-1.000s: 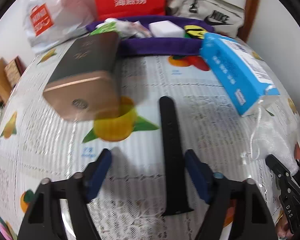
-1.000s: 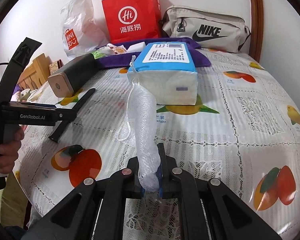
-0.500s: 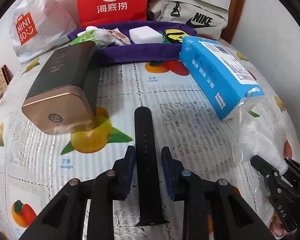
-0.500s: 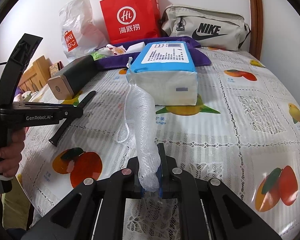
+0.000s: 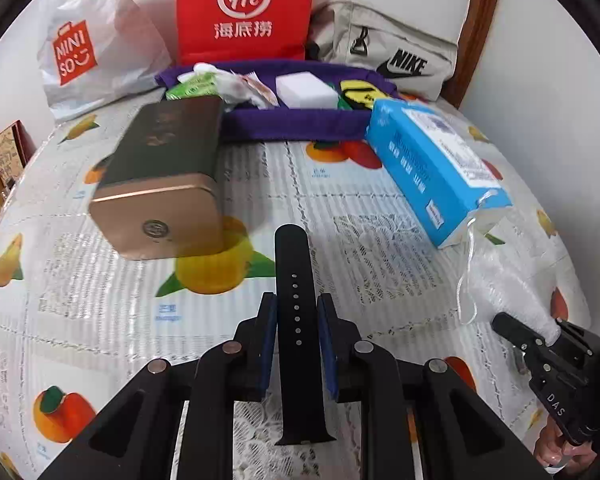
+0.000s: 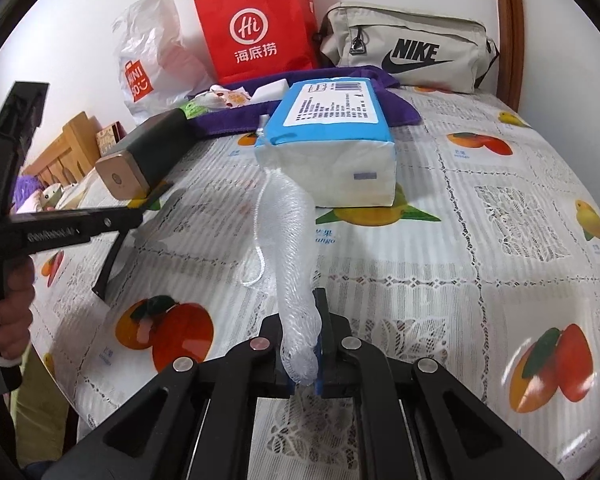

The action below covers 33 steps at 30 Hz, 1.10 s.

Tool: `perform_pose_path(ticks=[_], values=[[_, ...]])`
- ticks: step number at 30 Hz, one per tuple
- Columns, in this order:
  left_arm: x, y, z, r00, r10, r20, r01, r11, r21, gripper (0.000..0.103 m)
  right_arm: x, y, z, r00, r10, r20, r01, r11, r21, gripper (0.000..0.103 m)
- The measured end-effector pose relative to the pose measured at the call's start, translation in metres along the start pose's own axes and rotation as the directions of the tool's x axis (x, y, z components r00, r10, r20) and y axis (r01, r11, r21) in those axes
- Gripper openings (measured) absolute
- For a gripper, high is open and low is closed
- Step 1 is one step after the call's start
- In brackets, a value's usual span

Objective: Organize soft objects
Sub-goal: 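Carry the strap in the left tool and mesh bag in the right tool over the towel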

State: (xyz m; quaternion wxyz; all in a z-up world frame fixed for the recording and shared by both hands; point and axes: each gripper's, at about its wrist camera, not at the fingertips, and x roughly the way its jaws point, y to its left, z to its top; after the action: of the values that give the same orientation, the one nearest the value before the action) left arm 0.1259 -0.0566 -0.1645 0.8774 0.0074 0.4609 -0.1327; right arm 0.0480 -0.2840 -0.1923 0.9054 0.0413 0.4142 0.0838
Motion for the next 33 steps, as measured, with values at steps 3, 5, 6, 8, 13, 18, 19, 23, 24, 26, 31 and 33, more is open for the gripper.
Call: perform_pose_path(ticks=[3, 5, 6, 8, 13, 18, 19, 23, 24, 26, 31, 33], values=[[-0.01, 0.004, -0.001, 1.0, 0.0, 0.017, 0.0, 1.0, -0.011, 0.02, -0.006, 0.003, 0.0, 1.0, 0.005, 0.001, -0.005, 1.0, 0.0, 0.006], [-0.018, 0.006, -0.001, 1.0, 0.002, 0.03, -0.001, 1.0, -0.016, 0.02, -0.012, 0.005, 0.002, 1.0, 0.001, 0.012, -0.001, 1.0, -0.006, 0.006], [-0.021, 0.007, -0.001, 0.999, 0.002, 0.034, -0.002, 1.0, -0.017, 0.02, -0.015, 0.006, 0.002, 1.0, 0.0, 0.017, 0.0, 1.0, -0.01, 0.006], [-0.028, 0.009, -0.001, 0.999, -0.002, 0.047, 0.003, 1.0, -0.024, 0.02, -0.023, 0.008, 0.007, 0.999, -0.006, 0.035, 0.007, 1.0, -0.022, 0.006], [-0.046, 0.012, 0.003, 0.997, 0.002, 0.08, 0.001, 0.999, -0.033, 0.02, -0.042, 0.012, 0.019, 0.997, -0.01, 0.075, 0.012, 0.999, -0.032, 0.006], [-0.062, 0.018, 0.008, 0.994, 0.006, 0.11, -0.001, 0.999, -0.047, 0.02, -0.053, 0.014, 0.031, 0.995, -0.018, 0.096, 0.022, 0.999, -0.041, 0.006], [-0.065, 0.02, 0.01, 0.993, 0.007, 0.117, -0.001, 0.999, -0.05, 0.02, -0.055, 0.014, 0.034, 0.995, -0.02, 0.1, 0.024, 0.999, -0.042, 0.006], [-0.074, 0.025, 0.016, 0.991, 0.011, 0.134, -0.004, 0.998, -0.058, 0.02, -0.061, 0.016, 0.044, 0.993, -0.021, 0.118, 0.027, 0.998, -0.05, 0.006], [-0.076, 0.025, 0.017, 0.99, 0.013, 0.137, -0.004, 0.998, -0.061, 0.02, -0.063, 0.016, 0.046, 0.992, -0.02, 0.122, 0.027, 0.998, -0.052, 0.006], [-0.08, 0.028, 0.02, 0.989, 0.014, 0.146, -0.005, 0.998, -0.065, 0.02, -0.067, 0.018, 0.053, 0.991, -0.021, 0.131, 0.029, 0.998, -0.058, 0.006], [-0.086, 0.033, 0.028, 0.987, 0.025, 0.158, -0.013, 0.997, -0.081, 0.02, -0.07, 0.018, 0.065, 0.99, -0.028, 0.139, 0.036, 0.998, -0.058, 0.006], [-0.088, 0.035, 0.031, 0.986, 0.025, 0.163, -0.011, 0.996, -0.087, 0.02, -0.07, 0.018, 0.07, 0.99, -0.03, 0.14, 0.038, 0.998, -0.054, 0.006]])
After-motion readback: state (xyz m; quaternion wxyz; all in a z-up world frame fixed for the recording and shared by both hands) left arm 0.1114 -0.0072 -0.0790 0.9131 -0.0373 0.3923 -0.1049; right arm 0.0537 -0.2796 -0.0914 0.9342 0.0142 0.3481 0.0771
